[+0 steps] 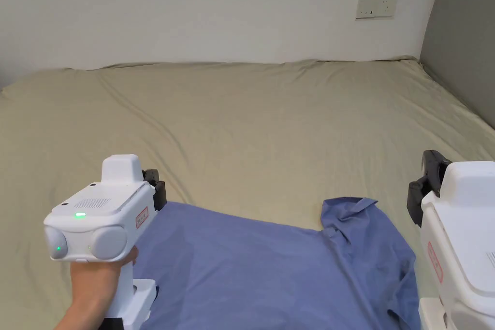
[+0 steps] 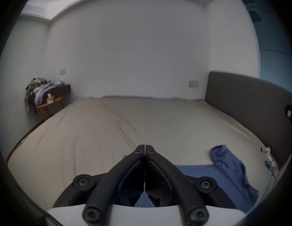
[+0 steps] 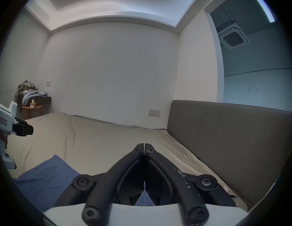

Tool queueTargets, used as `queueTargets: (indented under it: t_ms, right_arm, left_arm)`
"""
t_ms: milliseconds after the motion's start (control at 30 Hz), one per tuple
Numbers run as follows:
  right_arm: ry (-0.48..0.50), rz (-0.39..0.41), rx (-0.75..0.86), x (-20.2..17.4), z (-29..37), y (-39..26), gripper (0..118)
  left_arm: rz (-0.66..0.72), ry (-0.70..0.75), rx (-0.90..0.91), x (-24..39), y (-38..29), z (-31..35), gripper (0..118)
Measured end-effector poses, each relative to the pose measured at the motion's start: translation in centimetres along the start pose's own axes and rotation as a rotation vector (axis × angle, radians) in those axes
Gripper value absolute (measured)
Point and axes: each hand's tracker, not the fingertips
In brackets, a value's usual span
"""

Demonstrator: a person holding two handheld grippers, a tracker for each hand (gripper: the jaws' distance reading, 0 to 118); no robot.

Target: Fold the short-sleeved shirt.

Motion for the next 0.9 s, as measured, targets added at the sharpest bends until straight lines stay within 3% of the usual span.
queueTargets:
  t_ms: [200,233,267,300,333,367,567,600,667,767,800,867,900]
  right_arm:
    - [-0.001,0.01,-0.053,0.0,-4.6,-1.5,1]
    - [-0.005,0.015,-0.065,0.0,-5.4,-1.9,1]
    - [-0.006,0.017,-0.075,-0.1,-6.0,-2.2,1]
    - [-0.009,0.017,-0.086,-0.1,-6.7,-2.5,1]
    - [-0.014,0.017,-0.095,0.0,-7.4,-3.0,1]
    - [-0.02,0.018,-0.104,0.1,-7.9,-3.4,1]
    - [-0.063,0.01,-0.182,0.9,-11.2,-6.2,1]
    - [-0.069,0.013,-0.194,1.0,-11.7,-6.7,1]
    - [-0.077,0.019,-0.227,1.3,-12.5,-7.7,1]
    - [-0.065,0.001,-0.277,1.7,-13.4,-8.7,1]
    - [-0.064,-0.007,-0.294,1.8,-13.7,-9.0,1]
    - [-0.057,-0.04,-0.35,2.2,-14.6,-9.6,2]
    - [-0.053,-0.062,-0.383,2.6,-15.3,-9.9,2]
  left_arm:
    - [0.056,-0.058,-0.282,-2.8,0.3,-12.3,2]
    - [0.057,-0.069,-0.34,-3.2,0.1,-14.5,12]
    - [0.052,-0.059,-0.359,-3.5,-0.2,-16.1,34]
    - [0.059,-0.045,-0.366,-3.8,-0.5,-17.8,76]
    - [0.054,-0.053,-0.409,-4.3,-1.2,-19.5,96]
    - [0.051,-0.036,-0.441,-4.5,-1.6,-20.9,105]
    - [0.119,0.047,-0.561,-5.9,-5.0,-27.2,100]
    - [0.132,0.045,-0.593,-6.2,-5.8,-27.7,95]
    - [0.145,0.037,-0.63,-6.2,-7.1,-28.2,71]
    - [0.026,0.052,-0.548,-5.1,-7.2,-27.4,61]
    - [0.017,0.041,-0.562,-5.0,-7.0,-27.5,45]
    - [0.01,0.007,-0.554,-4.4,-6.5,-26.8,4]
    - [0.004,-0.008,-0.562,-4.0,-6.3,-26.8,2]
